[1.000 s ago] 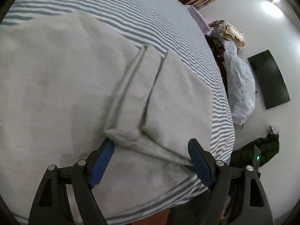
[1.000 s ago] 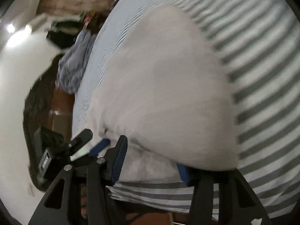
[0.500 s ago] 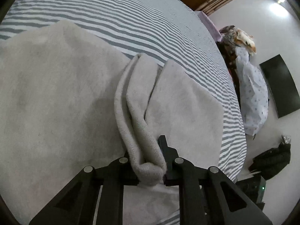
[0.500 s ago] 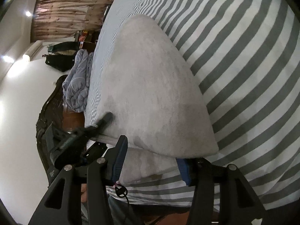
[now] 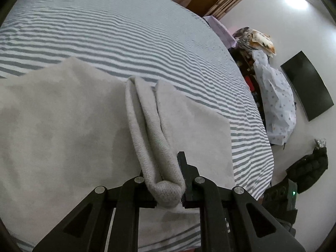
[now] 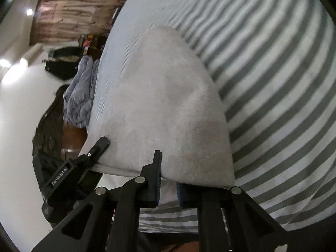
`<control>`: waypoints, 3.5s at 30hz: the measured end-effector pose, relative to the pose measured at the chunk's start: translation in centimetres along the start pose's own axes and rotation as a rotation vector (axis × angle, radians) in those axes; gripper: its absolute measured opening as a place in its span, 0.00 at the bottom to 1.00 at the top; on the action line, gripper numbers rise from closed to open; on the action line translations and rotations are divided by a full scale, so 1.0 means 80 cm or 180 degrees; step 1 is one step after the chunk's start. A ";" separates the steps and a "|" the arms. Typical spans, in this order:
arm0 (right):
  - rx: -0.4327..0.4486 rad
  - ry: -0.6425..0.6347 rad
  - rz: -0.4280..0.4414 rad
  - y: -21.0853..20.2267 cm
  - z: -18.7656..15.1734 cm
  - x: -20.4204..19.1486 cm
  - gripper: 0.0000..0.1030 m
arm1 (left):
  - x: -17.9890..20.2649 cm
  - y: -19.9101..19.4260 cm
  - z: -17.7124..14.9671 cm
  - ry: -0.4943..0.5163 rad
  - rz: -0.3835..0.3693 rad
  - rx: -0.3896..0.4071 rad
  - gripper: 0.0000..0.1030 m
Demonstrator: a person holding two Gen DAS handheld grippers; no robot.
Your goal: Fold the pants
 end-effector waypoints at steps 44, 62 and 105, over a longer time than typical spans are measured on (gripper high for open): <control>0.0030 -0.0361 -0.0672 0.020 -0.030 0.005 0.14 | -0.112 -0.045 -0.041 0.0297 0.0650 -0.0223 0.33; -0.0246 -0.1453 -0.1100 -0.006 -0.055 -0.073 0.35 | -0.058 -0.071 -0.043 0.0995 0.0913 0.0340 0.39; -0.0273 -0.1947 -0.1271 0.041 -0.013 -0.068 0.36 | -0.076 -0.026 -0.075 0.1220 0.1076 0.0167 0.52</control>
Point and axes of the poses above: each gripper's, at about its wrist camera, not at the fingertips, and y roughly the way its jaws point, x to its right, z to its top, the point moved 4 cm from there along y, roughly the way its jaws point, and after that the axes turned 10 degrees about x, right-handed, at the moved point
